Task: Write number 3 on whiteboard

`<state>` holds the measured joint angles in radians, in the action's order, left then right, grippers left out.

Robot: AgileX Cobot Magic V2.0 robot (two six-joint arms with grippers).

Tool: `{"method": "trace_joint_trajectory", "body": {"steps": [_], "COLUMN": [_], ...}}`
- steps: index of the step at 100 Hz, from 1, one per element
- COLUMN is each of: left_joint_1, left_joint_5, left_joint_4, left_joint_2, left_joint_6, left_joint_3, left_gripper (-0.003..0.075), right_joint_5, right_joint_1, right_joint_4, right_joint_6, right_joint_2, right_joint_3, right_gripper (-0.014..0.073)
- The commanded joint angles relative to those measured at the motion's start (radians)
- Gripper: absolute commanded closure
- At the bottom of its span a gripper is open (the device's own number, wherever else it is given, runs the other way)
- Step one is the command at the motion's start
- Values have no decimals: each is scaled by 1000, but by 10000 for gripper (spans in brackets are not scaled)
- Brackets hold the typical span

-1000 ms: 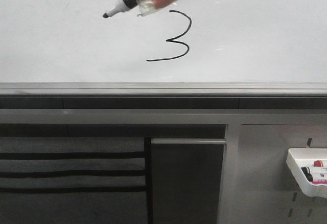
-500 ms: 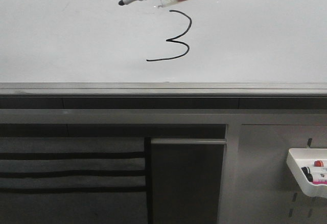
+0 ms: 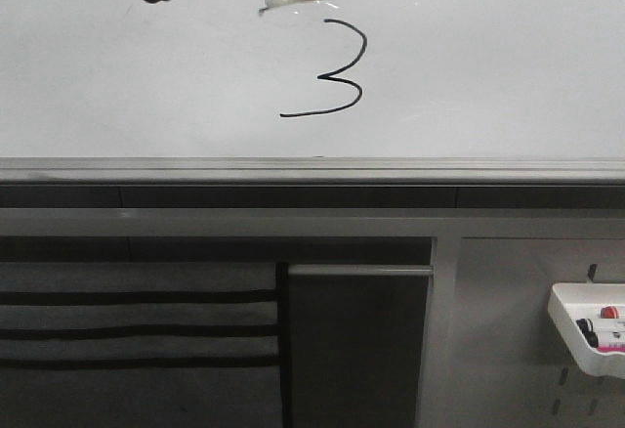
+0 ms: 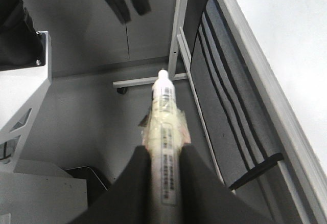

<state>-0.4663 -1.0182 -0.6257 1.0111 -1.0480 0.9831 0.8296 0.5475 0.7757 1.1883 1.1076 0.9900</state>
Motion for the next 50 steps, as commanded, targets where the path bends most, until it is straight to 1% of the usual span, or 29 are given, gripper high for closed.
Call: {"method": "trace_joint_trajectory", "body": {"steps": [1,17,24,34,41,50], "left_joint_1": [-53,-136,-165,-196,-211,-222], "left_joint_5": [25,27,27,27,27,31], "left_joint_4": [-4,43,52,53,53,53], "left_joint_2": [49,136,168,204,225,250], "left_joint_6": [-8,-17,-28,-28,-28,-28], "left_joint_3": [80,153,178,205,219,228], "left_gripper": [654,643,600,496,441,435], "right_joint_5": [-22,-26,-27,-27,-29,-45], "right_joint_1": [1,1,1,1,1,1], "right_joint_4": [51,51,51,51,51,51], "right_joint_6": [34,35,35,35,35,35], "right_joint_2": [-23,-23,-23,-23,-23,-23], "right_joint_3": [26,26,26,26,26,26], "right_gripper": [610,610,610,610,610,610]}}
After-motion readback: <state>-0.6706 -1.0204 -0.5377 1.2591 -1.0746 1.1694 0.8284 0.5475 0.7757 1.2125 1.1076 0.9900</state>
